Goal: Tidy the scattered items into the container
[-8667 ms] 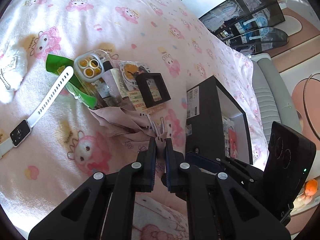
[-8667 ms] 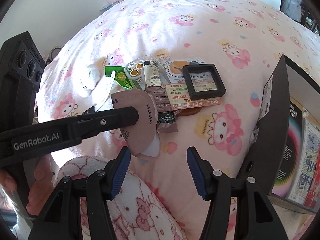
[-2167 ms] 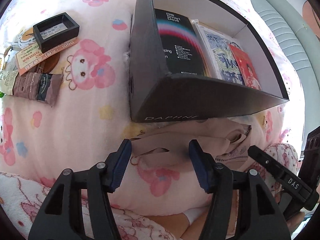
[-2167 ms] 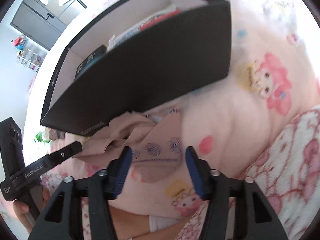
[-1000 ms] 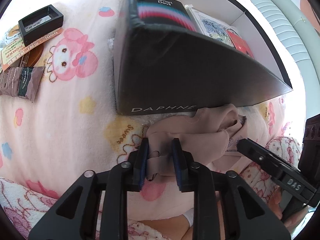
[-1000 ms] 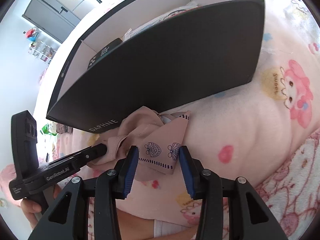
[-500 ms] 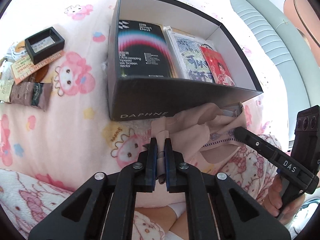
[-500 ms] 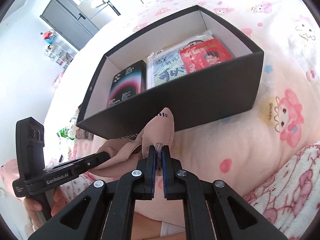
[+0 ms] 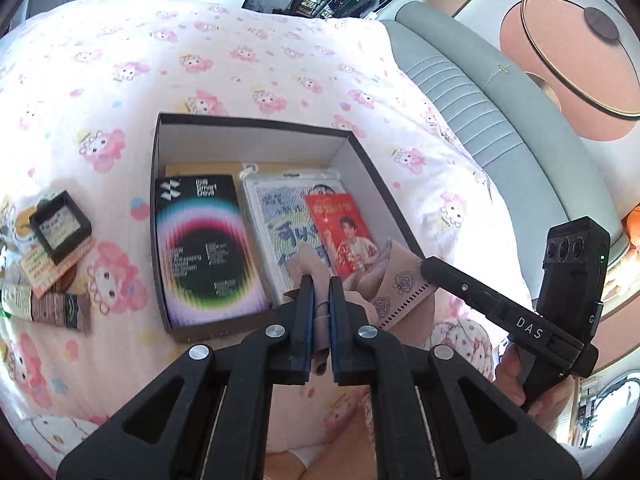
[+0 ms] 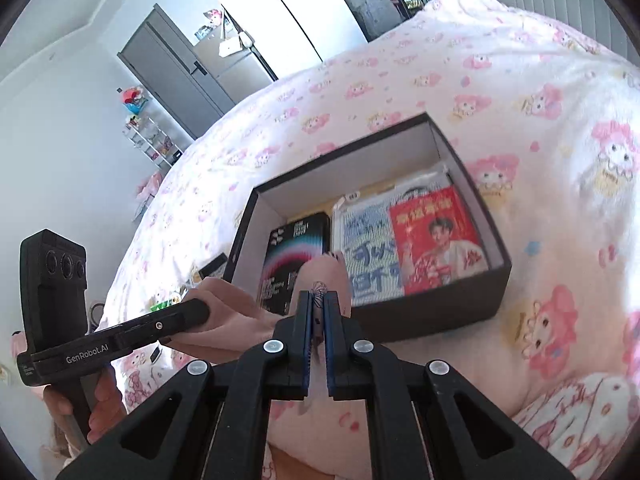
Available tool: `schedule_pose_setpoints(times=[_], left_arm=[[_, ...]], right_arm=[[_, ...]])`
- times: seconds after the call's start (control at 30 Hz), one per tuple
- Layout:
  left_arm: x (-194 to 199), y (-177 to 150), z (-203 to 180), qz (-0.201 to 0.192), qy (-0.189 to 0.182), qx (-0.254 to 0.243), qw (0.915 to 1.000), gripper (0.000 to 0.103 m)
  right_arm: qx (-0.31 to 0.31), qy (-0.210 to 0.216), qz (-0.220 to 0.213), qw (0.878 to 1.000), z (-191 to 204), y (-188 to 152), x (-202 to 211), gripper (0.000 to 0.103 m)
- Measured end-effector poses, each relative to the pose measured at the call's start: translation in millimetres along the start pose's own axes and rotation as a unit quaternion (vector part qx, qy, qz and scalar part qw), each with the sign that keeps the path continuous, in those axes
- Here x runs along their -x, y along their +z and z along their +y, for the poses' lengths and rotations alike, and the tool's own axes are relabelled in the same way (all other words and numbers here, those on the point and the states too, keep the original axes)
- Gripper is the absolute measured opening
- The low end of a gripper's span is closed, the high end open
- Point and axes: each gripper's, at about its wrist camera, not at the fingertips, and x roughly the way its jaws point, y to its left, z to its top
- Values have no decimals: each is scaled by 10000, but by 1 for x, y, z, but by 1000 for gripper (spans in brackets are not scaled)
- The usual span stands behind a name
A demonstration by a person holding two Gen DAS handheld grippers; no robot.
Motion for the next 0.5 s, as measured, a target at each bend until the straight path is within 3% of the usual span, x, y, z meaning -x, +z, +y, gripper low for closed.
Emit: schedule_pose_setpoints(times=[0.1, 0.2, 0.33, 0.5], left_arm=[[-3, 16, -5, -61, -42, -56, 10000, 5], [-11, 29, -4, -31, -25, -23, 10000, 5], [-23, 30, 5, 12, 64, 88, 9999, 5], [-26, 17, 27, 37, 331, 323, 9989, 5]], right_arm=[[18, -24, -267, 9996, -1, 20, 14, 4], [28, -61, -275, 9996, -5, 32, 9, 4], [-196, -94, 158, 9996, -13, 26, -9, 4], [-534, 36, 763, 9956, -27, -14, -37, 5]])
